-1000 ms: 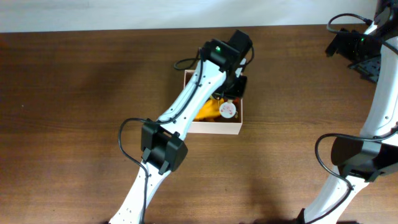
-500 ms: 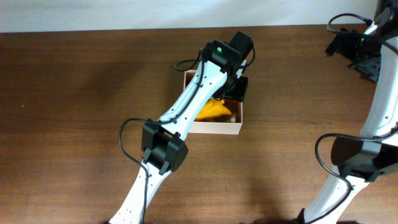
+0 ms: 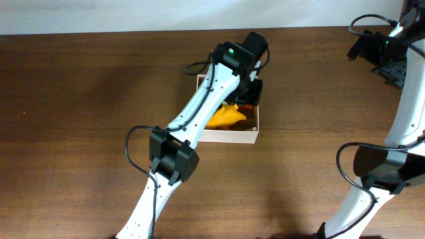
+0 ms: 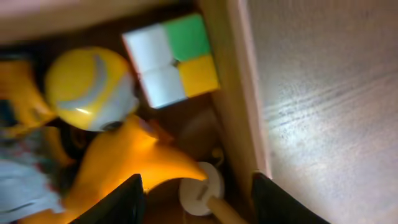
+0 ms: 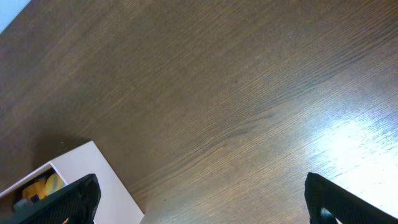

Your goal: Pack container

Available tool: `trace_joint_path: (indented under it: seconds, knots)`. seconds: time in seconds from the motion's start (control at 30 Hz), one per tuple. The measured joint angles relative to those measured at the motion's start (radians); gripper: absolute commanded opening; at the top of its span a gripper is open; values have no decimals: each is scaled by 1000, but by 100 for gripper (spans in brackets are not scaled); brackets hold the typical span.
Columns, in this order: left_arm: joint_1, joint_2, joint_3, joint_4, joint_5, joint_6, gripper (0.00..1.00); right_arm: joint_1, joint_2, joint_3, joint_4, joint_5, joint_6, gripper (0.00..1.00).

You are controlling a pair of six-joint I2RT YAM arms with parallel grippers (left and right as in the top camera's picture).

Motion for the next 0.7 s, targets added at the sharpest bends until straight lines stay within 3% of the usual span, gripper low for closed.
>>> trace_joint_path:
  seconds: [0.37,0.7]
  knots:
    - [220,-45,159,-112,-28,63,58,0,0,0,0,0,0,99]
    - [420,-198,211,-146,-265,87,74,0,0,0,0,0,0,99]
